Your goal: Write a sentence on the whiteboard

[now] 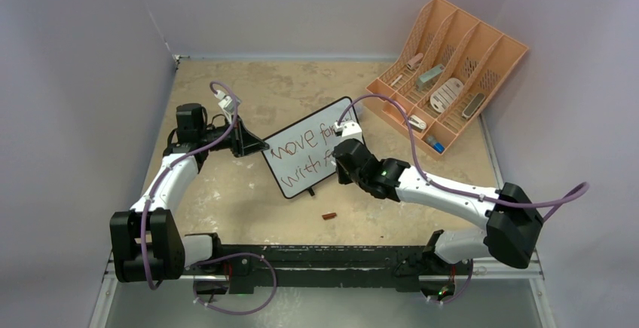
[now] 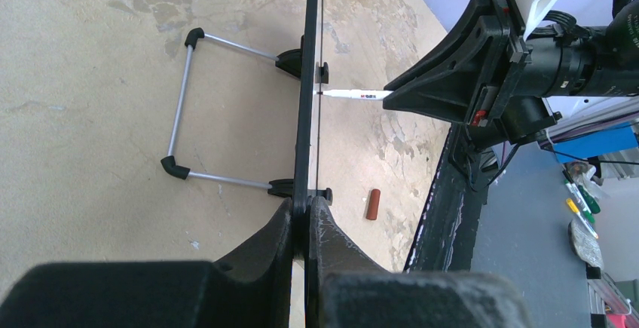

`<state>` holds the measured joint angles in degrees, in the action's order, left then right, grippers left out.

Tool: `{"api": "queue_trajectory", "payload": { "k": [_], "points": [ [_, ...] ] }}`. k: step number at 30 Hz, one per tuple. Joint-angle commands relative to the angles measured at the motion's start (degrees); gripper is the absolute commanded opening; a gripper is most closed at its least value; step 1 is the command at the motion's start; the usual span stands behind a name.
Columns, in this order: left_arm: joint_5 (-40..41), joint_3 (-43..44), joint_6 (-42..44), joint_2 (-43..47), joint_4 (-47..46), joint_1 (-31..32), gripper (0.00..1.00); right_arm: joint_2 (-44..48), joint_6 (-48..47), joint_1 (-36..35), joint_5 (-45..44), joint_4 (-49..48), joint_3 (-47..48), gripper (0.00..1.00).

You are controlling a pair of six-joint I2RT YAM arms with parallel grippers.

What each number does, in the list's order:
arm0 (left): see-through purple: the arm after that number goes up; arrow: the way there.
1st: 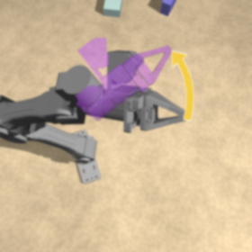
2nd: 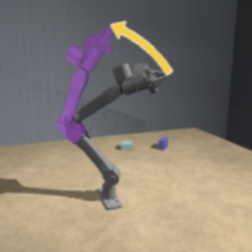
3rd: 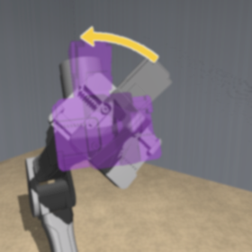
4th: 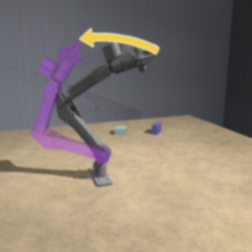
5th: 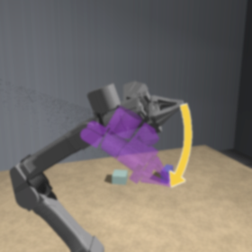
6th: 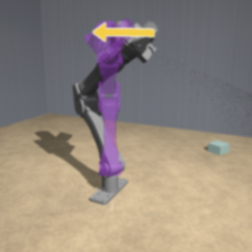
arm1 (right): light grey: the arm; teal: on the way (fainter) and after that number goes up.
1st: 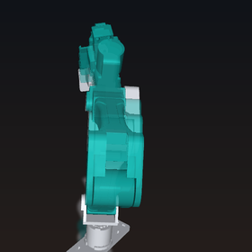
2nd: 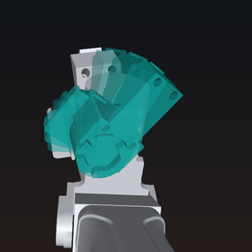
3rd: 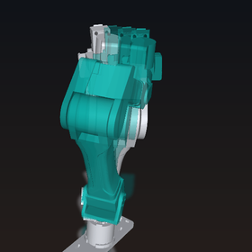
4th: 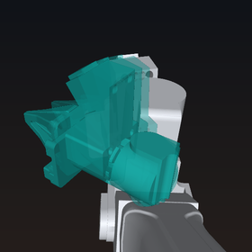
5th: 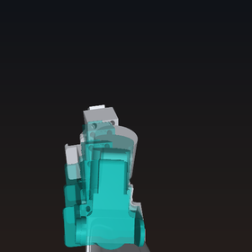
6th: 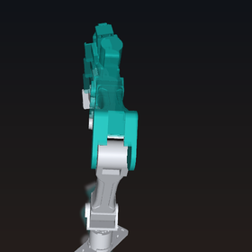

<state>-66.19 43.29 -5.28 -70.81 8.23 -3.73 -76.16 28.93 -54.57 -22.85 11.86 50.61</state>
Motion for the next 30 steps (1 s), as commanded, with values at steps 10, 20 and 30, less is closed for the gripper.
{"api": "queue_trajectory", "payload": {
  "k": [10,20,30],
  "points": [
    [-0.1,0.4,0.8,1.4,-1.1,-0.5,0.0,-0.7,1.3,0.3,-4.5,0.0,1.8,0.0],
    [-0.1,0.4,0.8,1.4,-1.2,-0.5,0.0,-1.2,0.4,0.3,-0.6,-0.7,1.9,0.0],
    [-0.2,0.4,0.8,1.4,-1.2,-0.5,0.0,-1.1,0.0,0.4,-0.2,-1.4,2.8,0.0]
  ]
}}
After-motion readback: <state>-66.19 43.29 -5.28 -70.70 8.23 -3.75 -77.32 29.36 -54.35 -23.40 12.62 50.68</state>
